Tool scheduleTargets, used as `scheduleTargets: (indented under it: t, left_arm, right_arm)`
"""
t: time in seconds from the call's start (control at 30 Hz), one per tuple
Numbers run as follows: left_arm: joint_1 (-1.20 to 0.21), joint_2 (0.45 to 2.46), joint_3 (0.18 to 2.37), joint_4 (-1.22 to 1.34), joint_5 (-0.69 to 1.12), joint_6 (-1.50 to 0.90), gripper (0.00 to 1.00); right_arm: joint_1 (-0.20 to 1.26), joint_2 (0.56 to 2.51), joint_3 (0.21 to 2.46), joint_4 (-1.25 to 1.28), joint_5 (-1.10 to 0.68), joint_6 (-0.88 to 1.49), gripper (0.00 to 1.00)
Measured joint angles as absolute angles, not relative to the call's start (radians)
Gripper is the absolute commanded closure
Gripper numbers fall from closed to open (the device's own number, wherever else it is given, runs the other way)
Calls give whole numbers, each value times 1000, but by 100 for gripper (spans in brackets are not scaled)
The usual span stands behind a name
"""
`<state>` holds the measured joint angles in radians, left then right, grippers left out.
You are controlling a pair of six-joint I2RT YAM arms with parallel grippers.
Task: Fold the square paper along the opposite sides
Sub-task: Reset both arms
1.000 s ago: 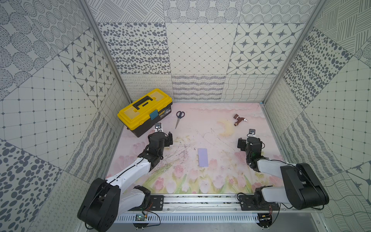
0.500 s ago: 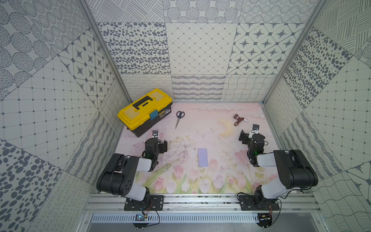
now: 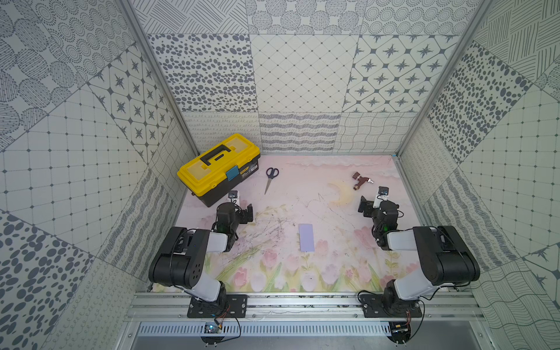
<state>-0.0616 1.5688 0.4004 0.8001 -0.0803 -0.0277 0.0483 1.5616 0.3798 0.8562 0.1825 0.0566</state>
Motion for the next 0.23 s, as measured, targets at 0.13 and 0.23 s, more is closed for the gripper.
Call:
scheduleTargets:
  t: [0.13,0.23]
  left_arm:
    - [-62,1569,401,800,-70,-28,2]
    - [-62,1569,401,800,-60,-28,2]
  right_arm:
    - [48,1562,380,856,183,57,3]
    - [48,1562,380,856,183,57,3]
